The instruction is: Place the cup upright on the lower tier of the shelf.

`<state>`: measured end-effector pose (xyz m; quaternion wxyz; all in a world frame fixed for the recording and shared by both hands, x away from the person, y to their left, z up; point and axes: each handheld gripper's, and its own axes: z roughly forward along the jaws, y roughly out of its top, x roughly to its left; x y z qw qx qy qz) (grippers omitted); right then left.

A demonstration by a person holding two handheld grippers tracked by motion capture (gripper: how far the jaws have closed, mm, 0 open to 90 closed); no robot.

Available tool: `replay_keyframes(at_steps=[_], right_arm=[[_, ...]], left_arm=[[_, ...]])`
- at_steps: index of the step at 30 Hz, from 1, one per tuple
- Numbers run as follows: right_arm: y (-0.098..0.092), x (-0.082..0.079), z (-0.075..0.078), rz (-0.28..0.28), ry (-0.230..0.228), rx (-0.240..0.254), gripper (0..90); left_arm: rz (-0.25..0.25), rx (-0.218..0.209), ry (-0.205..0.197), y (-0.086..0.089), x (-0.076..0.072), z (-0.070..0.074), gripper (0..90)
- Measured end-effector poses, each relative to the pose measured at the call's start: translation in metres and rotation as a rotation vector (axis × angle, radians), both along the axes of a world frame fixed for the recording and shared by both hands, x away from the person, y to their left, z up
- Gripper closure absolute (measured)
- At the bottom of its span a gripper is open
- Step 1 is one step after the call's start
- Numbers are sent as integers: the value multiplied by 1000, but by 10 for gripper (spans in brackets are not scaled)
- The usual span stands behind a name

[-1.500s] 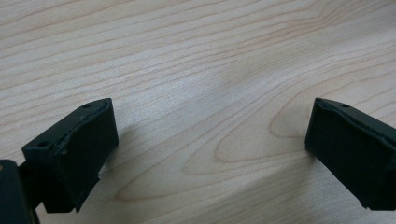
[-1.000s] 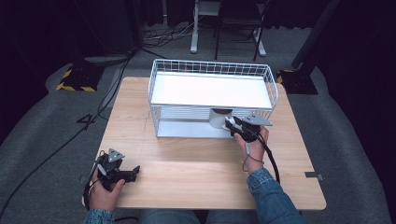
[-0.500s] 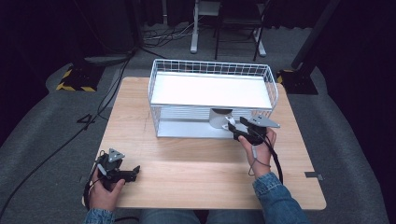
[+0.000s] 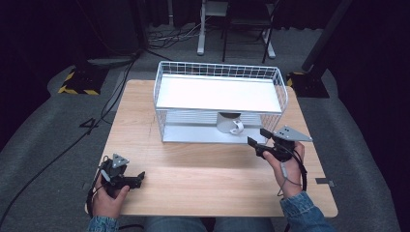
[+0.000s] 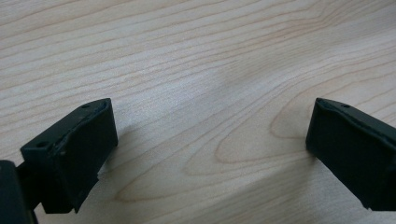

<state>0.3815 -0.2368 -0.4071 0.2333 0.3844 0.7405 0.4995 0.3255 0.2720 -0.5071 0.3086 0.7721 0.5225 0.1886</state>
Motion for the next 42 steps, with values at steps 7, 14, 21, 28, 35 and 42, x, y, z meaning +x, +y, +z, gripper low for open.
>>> replay_keyframes(at_steps=[7,14,21,28,35,42], right_arm=[[-21,-16,0,5,23,-8,315],[-40,-30,0,18,39,-16,237],[-54,-42,-2,14,71,-49,160],[-72,-50,-11,-3,124,-87,160],[-92,-52,-28,-46,172,-88,160],[-104,-47,-45,-65,212,-112,162]], left_arm=[[2,1,2,0,0,0,23],[4,1,4,-1,2,0,11],[6,2,7,-1,3,0,6],[5,2,6,-1,3,0,5],[6,2,7,-1,3,0,6],[5,3,6,-1,3,0,5]])
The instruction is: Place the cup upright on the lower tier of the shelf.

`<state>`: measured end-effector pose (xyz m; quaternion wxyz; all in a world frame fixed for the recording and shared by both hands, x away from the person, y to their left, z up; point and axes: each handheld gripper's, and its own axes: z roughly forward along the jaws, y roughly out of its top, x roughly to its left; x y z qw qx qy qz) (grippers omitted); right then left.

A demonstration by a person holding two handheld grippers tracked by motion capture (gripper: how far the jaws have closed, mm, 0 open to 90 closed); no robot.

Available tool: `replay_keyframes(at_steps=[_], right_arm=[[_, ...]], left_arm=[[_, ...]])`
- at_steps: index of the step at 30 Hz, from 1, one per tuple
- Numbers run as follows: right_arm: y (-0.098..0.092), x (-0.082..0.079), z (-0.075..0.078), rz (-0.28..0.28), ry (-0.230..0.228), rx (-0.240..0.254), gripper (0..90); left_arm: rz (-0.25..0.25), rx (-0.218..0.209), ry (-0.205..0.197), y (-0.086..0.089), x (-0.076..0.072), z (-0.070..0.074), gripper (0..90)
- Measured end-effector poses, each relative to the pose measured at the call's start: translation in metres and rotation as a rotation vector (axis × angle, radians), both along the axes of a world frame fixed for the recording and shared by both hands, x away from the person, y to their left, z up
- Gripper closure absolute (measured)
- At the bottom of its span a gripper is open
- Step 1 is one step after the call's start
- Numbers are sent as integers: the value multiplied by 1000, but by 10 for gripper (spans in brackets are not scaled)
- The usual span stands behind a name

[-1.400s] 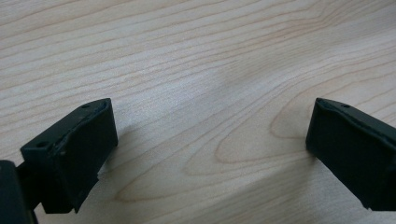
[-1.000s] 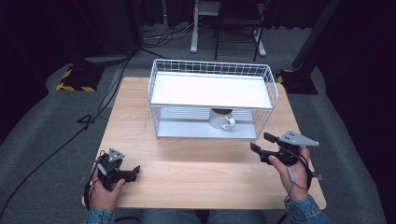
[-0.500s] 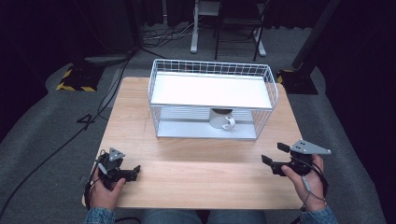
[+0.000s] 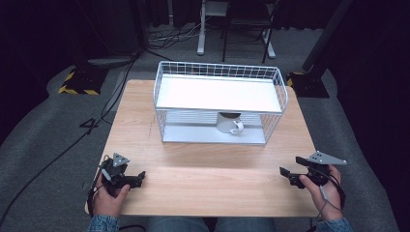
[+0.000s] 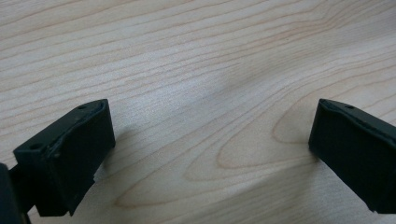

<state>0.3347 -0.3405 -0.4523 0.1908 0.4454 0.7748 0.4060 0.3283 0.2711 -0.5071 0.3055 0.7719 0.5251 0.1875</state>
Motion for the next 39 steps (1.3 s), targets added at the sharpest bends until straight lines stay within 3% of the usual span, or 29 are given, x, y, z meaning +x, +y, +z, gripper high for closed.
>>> replay_keyframes(at_steps=[8,14,27,29,39], right_arm=[[-7,7,-22,-25,71,-32,163],[-8,8,-33,-30,96,-47,164],[1,8,-49,0,82,-93,160],[2,7,-52,-3,59,-98,160],[4,4,-53,11,46,-118,132]], left_arm=[[-2,1,0,0,0,0,5],[1,0,0,0,0,0,6],[1,0,0,0,0,0,5],[1,-1,0,0,0,0,5],[-2,1,0,0,0,0,5]])
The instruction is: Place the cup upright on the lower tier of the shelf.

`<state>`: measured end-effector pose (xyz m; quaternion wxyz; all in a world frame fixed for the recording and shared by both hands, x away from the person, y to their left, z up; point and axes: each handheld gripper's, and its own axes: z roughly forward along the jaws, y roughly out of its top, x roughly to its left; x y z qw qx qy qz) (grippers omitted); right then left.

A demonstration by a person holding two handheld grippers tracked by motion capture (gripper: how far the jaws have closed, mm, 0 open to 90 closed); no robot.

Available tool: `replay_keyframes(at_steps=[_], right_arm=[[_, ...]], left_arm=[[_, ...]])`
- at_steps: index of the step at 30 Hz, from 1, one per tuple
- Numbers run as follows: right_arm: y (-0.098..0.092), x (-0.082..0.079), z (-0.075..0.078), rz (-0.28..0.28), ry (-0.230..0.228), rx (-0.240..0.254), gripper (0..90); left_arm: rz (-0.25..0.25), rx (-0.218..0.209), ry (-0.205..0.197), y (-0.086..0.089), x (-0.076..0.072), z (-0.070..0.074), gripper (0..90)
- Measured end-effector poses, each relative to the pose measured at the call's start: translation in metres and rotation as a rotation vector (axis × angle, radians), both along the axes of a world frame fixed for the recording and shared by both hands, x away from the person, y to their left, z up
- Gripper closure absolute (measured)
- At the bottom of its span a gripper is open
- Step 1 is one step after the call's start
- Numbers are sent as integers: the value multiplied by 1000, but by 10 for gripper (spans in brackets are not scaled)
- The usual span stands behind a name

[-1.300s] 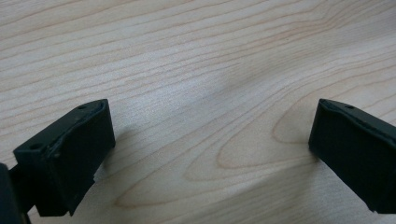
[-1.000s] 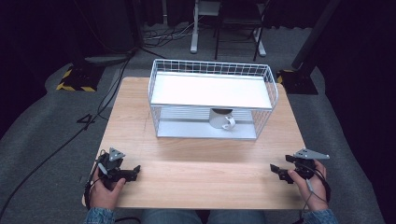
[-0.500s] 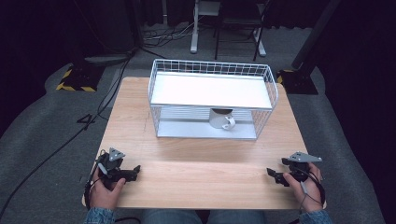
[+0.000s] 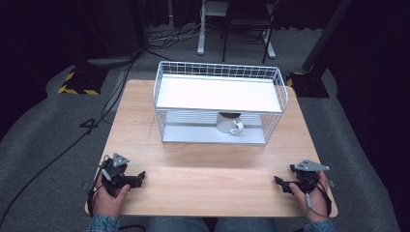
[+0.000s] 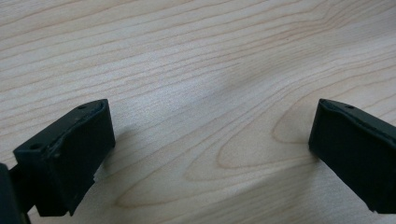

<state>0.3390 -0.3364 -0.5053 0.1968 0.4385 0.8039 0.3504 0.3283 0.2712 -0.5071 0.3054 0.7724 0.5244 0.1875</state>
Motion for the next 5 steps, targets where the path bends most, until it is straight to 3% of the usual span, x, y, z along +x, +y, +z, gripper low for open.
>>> replay_keyframes(at_steps=[5], right_arm=[[0,2,0,-9,5,-5,114]], left_arm=[[1,0,0,0,0,0,5]])
